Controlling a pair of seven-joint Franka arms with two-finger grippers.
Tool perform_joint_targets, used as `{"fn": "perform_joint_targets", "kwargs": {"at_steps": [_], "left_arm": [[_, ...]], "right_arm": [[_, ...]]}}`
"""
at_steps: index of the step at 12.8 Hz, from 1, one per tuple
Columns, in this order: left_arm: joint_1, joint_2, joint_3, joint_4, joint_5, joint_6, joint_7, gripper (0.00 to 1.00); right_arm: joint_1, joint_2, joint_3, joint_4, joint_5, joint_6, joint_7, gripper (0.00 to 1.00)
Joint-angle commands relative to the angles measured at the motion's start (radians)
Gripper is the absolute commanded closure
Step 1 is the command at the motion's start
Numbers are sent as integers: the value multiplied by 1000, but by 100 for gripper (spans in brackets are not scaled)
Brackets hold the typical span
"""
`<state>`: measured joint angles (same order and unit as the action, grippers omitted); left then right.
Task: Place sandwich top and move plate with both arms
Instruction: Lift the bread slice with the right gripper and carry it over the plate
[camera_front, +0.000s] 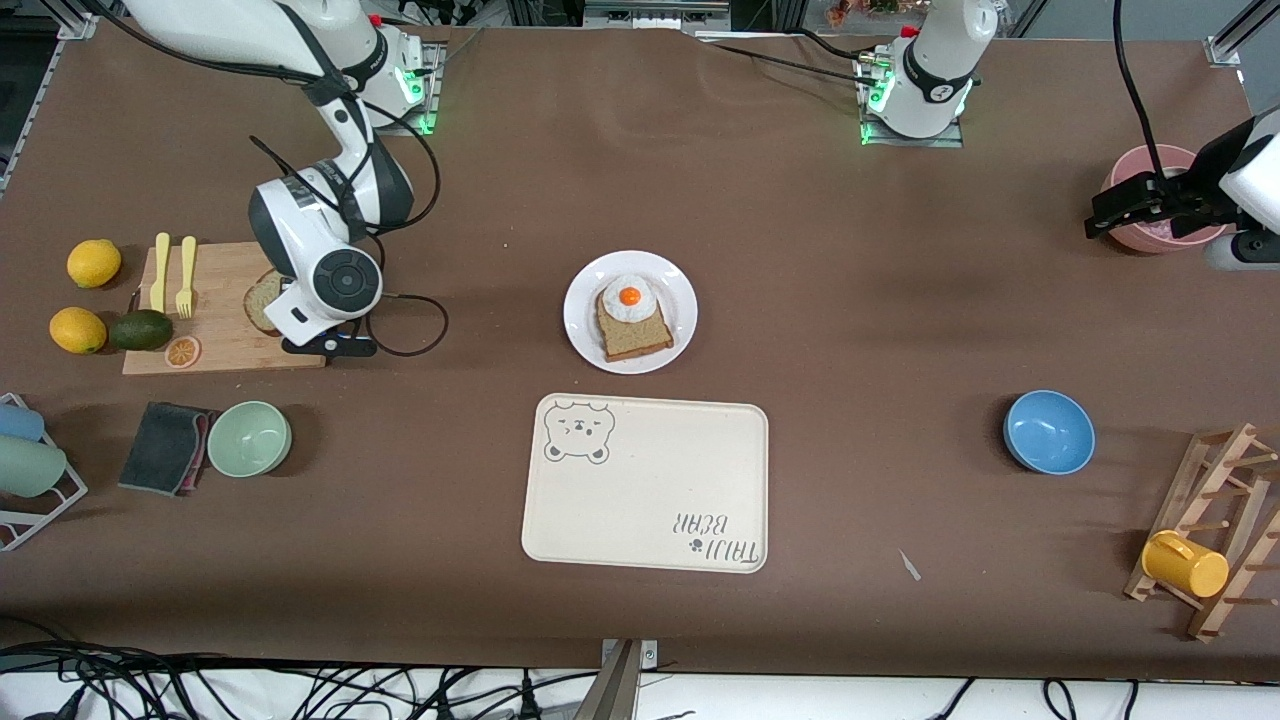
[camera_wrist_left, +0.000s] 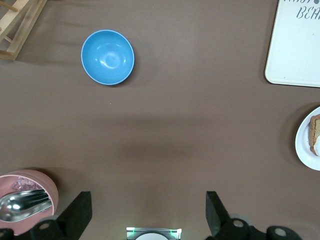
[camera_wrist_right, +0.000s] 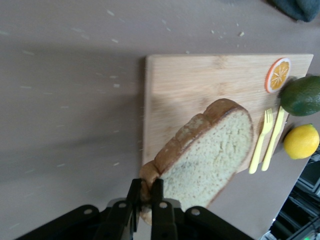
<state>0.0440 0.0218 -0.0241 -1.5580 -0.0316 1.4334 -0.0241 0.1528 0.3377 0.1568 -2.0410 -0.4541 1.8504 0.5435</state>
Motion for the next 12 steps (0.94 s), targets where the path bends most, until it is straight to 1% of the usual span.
{"fn": "perform_joint_targets", "kwargs": {"at_steps": [1,2,4,5,6,7,8,10,12], "left_arm": [[-6,-6,10,9,-21,-4,21,0],[-6,-8,10,9,-21,-4,21,0],[-3,-8,10,7,-21,-2,21,0],[0,-7,10,3,-22,1,21,0],[1,-10,9,-2,-22,2,21,0],[2,-11,7,-5,-22,4,21,0],[2,-11,7,-5,-22,4,21,0],[2,-11,7,-5,-17,4,21,0],[2,-11,7,-7,-16,4,21,0]], "right_arm": [[8,3,33,112,102,-89,6,100],[17,-3,56,140,138,-105,6,100],[17,-8,146,182,153,-97,13,100],[22,3,177,208,167,-82,65,100],[34,13,191,243,210,-65,129,100],[72,47,196,295,268,-57,197,100],[106,78,196,350,294,-57,260,100],[198,163,196,477,308,-56,411,100],[293,248,195,594,301,-54,533,100]]}}
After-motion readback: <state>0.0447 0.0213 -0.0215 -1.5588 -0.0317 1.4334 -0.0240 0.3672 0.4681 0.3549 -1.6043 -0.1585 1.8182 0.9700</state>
